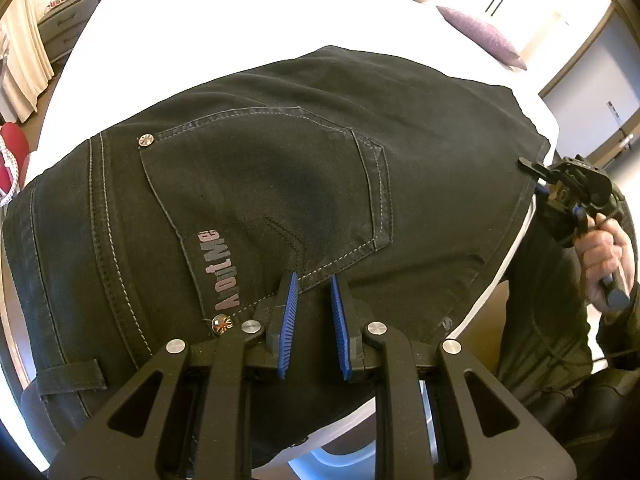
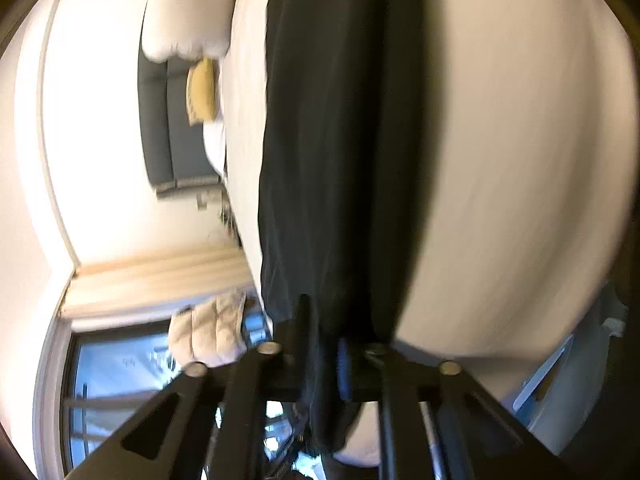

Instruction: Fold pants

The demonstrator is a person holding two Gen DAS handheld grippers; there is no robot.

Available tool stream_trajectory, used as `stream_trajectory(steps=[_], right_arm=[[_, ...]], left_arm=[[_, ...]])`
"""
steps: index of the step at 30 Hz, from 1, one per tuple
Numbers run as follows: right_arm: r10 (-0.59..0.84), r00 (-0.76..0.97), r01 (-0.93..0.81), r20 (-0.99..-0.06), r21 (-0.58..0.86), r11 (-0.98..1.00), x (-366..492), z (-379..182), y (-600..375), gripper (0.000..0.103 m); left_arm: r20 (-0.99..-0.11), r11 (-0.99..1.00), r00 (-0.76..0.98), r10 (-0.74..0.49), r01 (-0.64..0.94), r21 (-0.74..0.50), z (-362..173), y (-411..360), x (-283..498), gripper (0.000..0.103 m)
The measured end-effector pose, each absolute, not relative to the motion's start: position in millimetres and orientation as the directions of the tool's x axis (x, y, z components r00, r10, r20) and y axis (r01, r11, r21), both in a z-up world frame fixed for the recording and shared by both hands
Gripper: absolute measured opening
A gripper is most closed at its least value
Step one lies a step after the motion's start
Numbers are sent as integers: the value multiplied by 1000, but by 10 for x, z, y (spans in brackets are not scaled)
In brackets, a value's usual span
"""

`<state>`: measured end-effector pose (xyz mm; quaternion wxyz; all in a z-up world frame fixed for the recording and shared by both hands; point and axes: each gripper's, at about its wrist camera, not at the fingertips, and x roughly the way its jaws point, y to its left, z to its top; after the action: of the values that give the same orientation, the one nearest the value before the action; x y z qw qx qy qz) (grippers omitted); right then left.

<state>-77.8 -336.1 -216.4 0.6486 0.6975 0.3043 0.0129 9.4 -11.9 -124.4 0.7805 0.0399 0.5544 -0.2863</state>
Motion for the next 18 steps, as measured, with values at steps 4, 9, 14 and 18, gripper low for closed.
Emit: stream_trajectory(steps=[4, 9, 14, 18], right_arm=[[425, 792, 443, -439, 891, 94, -771, -2110, -3361, 1], [414, 780, 461, -469, 878, 127, -853, -2091, -3347, 1], [412, 785, 456, -463, 882, 121, -892, -2090, -3325, 0], [434, 780, 451, -450, 886, 107, -824, -2138, -3398, 20]], left_arm=[[-889, 834, 221, -400, 491, -253, -1249, -131, 93, 17], [-892, 833, 219, -396, 495, -249, -1258, -152, 97, 17], [-888, 833, 220, -403, 491, -257, -1266, -128, 98, 17], [-882, 834, 222, -416, 481, -272, -1282, -80, 93, 17]])
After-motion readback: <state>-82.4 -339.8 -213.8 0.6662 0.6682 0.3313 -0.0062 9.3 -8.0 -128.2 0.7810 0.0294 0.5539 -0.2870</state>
